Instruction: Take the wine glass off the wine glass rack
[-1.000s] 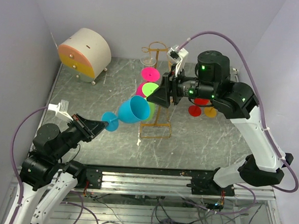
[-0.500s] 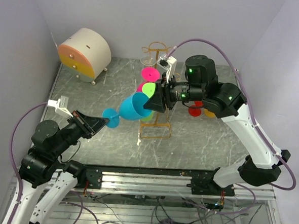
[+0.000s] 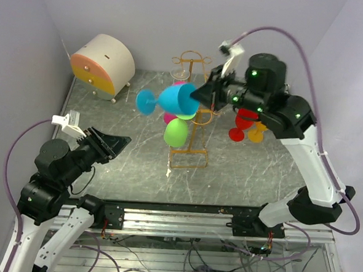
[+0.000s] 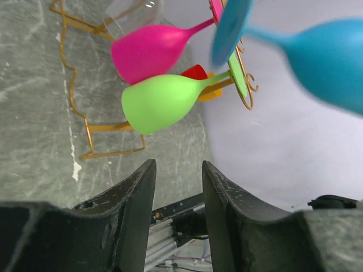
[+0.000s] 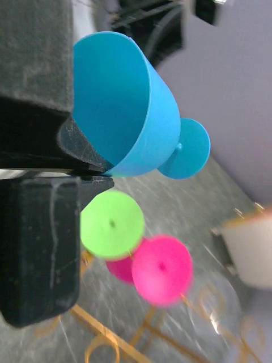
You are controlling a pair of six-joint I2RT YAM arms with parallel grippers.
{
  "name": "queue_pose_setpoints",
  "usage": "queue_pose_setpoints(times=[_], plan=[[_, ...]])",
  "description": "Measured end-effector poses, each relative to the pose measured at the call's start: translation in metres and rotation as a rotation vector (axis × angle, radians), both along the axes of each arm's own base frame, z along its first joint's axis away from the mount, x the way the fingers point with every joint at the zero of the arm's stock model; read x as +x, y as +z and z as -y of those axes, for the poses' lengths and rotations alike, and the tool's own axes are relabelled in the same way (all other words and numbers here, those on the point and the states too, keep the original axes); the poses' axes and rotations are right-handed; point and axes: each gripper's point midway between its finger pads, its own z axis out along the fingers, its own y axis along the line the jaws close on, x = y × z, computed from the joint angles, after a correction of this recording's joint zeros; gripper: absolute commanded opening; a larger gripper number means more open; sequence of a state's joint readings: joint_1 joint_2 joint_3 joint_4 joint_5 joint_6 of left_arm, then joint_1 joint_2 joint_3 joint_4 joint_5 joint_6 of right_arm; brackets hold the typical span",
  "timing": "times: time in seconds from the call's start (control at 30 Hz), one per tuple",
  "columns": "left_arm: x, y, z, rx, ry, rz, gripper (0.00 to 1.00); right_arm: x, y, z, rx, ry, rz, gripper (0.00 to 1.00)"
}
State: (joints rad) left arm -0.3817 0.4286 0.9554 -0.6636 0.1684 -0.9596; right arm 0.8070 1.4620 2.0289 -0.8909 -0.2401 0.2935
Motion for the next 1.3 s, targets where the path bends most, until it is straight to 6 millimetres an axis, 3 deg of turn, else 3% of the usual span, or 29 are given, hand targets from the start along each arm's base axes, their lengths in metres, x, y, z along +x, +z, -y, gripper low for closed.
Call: queue_pose_setpoints(times=[0.13, 0.3, 0.4, 0.57, 0.7, 0.8, 0.87, 0.97, 1.1, 1.3], plan=[[0.004, 0.002, -0.009, 0.054, 0.045, 0.008, 0.49, 0.035, 0.048, 0.039, 0.073, -0.223, 0.118, 0.0], [0.011, -0.001, -0.022, 0.139, 0.105, 0.016, 0.48, 0.07, 0.082, 0.099, 0.093, -0.555, 0.242, 0.0], [0.014, -0.002, -0.031, 0.193, 0.144, 0.028, 0.48, 0.094, 0.088, 0.147, 0.057, -0.788, 0.296, 0.0], [0.025, -0.011, -0.044, 0.291, 0.2, 0.028, 0.47, 0.143, 0.076, 0.256, -0.066, -1.184, 0.315, 0.0], [0.034, -0.021, -0.051, 0.364, 0.229, 0.013, 0.47, 0.178, 0.032, 0.344, -0.153, -1.4, 0.213, 0.0], [0.037, -0.031, -0.054, 0.403, 0.235, 0.001, 0.47, 0.204, -0.018, 0.392, -0.177, -1.468, 0.073, 0.0], [0.038, -0.037, -0.056, 0.425, 0.241, -0.006, 0.47, 0.217, -0.052, 0.414, -0.198, -1.494, -0.02, 0.0], [0.039, -0.045, -0.058, 0.45, 0.244, -0.015, 0.47, 0.231, -0.099, 0.426, -0.226, -1.497, -0.136, 0.0], [0.038, -0.056, -0.061, 0.467, 0.249, -0.025, 0.47, 0.227, -0.156, 0.43, -0.25, -1.482, -0.282, 0.0], [0.037, -0.075, -0.062, 0.487, 0.245, -0.053, 0.47, 0.208, -0.206, 0.463, -0.235, -1.553, -0.426, 0.0]])
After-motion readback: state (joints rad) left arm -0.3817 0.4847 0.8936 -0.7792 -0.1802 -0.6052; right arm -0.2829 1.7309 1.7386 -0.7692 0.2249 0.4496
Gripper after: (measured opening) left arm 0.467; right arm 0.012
